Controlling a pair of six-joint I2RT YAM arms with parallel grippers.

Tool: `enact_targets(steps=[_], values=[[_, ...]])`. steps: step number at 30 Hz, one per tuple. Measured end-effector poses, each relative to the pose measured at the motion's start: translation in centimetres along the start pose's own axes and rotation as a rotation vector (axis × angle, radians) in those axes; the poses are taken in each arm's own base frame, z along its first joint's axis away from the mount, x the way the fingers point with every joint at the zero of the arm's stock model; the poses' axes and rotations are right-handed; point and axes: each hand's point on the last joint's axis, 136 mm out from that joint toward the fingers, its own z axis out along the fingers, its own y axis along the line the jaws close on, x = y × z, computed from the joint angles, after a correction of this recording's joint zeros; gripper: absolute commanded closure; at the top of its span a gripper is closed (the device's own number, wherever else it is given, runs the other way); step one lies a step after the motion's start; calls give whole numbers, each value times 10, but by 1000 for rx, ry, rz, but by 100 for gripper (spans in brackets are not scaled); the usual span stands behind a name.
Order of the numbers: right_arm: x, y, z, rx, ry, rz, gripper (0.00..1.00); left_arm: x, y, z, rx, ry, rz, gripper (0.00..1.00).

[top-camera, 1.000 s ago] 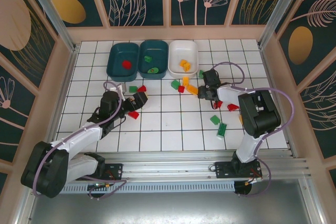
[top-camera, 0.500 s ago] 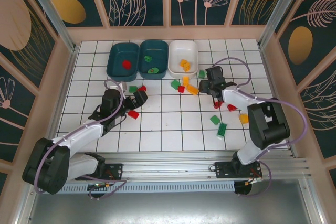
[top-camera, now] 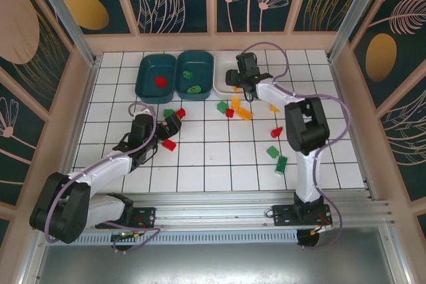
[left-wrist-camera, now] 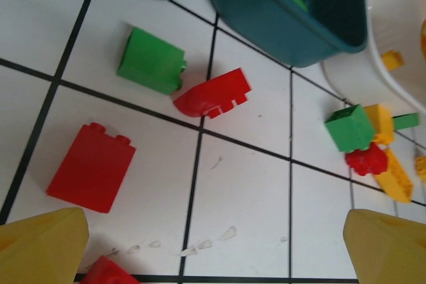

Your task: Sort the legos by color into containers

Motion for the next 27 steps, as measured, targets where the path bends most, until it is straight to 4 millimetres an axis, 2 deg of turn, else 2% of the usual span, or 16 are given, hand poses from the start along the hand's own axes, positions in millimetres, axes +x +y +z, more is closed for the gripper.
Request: enact_targets(steps=[6, 9, 13, 17, 19, 22, 24, 27], values=[[-8, 5, -10, 8, -8, -20, 24, 9, -1, 13, -3, 65, 61, 2], [-3, 6, -29, 10, -14, -29, 24, 14, -2, 22, -2, 103, 85, 5], [4, 14, -63, -14, -32, -41, 25, 6, -8, 39, -24, 113, 112, 10], [25, 24, -94, -50, -41, -55, 25, -20, -23, 59, -55, 84, 158, 17], [38, 26, -102, -65, -35, -53, 25, -33, -31, 72, -70, 75, 190, 21], [60, 18, -108, -57, -7, -44, 25, -46, -40, 95, -92, 76, 240, 26], [73, 9, -109, -44, 11, -33, 25, -48, -41, 108, -108, 90, 274, 27], [88, 0, -116, -34, 29, -26, 25, -39, -39, 122, -125, 129, 337, 29]])
